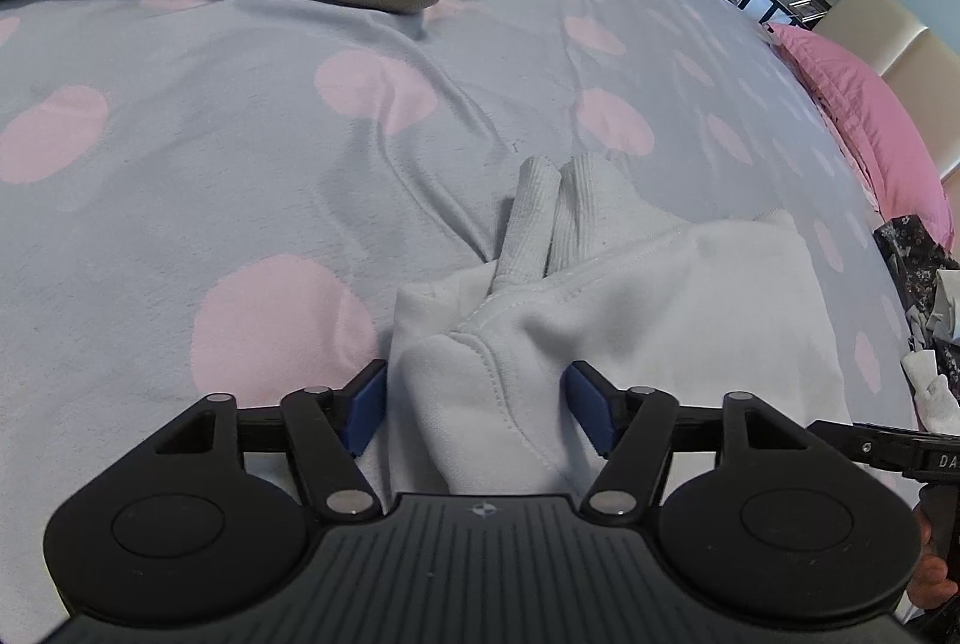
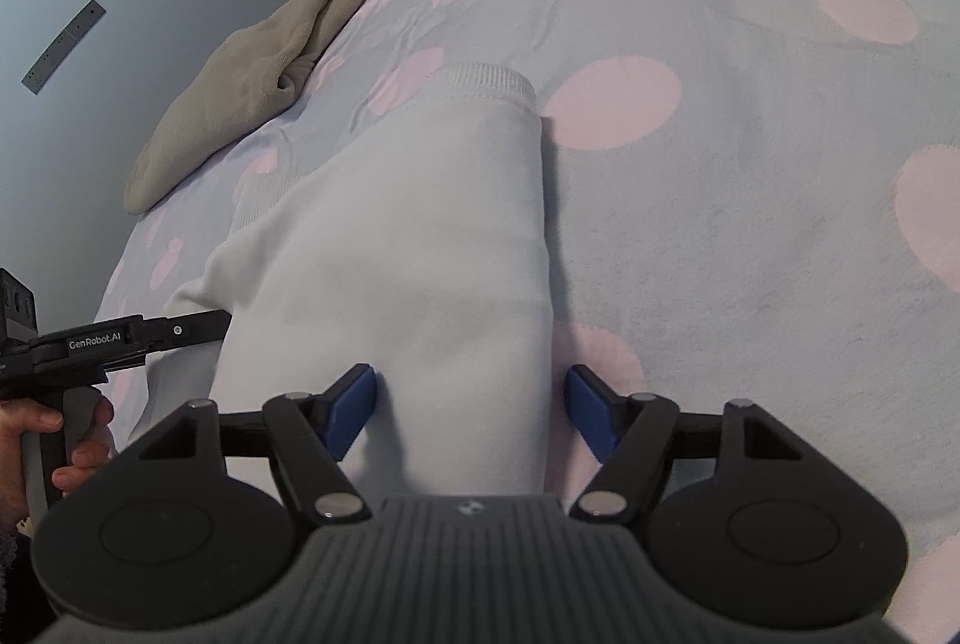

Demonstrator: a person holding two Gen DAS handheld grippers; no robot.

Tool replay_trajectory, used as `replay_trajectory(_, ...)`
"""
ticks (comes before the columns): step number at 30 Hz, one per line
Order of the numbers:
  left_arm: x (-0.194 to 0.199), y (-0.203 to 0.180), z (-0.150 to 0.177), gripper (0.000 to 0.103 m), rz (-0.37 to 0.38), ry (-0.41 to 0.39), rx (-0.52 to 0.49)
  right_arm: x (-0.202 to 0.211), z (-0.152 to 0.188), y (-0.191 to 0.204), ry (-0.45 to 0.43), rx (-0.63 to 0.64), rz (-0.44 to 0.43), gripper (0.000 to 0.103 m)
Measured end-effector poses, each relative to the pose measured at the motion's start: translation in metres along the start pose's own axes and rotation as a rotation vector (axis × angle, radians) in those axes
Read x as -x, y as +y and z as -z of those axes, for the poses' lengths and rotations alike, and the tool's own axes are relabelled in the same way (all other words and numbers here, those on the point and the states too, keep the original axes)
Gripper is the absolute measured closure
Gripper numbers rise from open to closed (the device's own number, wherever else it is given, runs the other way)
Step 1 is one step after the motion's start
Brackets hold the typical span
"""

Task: Fold clothes
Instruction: 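Grasp the ribbed cuffs with the left gripper while the right gripper grasps the sweatshirt end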

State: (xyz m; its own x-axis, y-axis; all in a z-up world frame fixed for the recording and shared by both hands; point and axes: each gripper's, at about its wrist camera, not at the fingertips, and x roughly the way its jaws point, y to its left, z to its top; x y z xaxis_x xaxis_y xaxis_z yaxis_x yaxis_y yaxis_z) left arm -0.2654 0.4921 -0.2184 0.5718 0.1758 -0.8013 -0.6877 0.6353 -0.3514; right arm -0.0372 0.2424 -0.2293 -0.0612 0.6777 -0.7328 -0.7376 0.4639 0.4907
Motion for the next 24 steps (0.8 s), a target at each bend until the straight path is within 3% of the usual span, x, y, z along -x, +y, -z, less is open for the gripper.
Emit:
replay_trajectory(2, 0.001, -0.003, 0.000, 0.049, 0.000, -0.003, -0.007, 0.000, 0.000, 0.003, -0.005, 0.008, 0.003, 0.045)
replay_trajectory(6, 0.003, -0.011, 0.001, 0.069, 0.006, -0.013, -0.037, 0.004, 0.001, 0.010, -0.020, 0.034, 0.013, 0.060)
replay_trajectory(8, 0.005, -0.014, 0.001, 0.074, 0.001, -0.021, -0.047, 0.006, 0.001, 0.013, -0.027, 0.046, 0.018, 0.073)
replay_trajectory(10, 0.008, -0.017, 0.001, 0.079, -0.003, -0.030, -0.054, 0.008, 0.002, 0.017, -0.035, 0.059, 0.022, 0.078)
replay_trajectory(24, 0.048, -0.040, 0.000, 0.085, 0.042, -0.146, -0.102, 0.042, 0.003, 0.047, -0.134, 0.130, 0.041, 0.082)
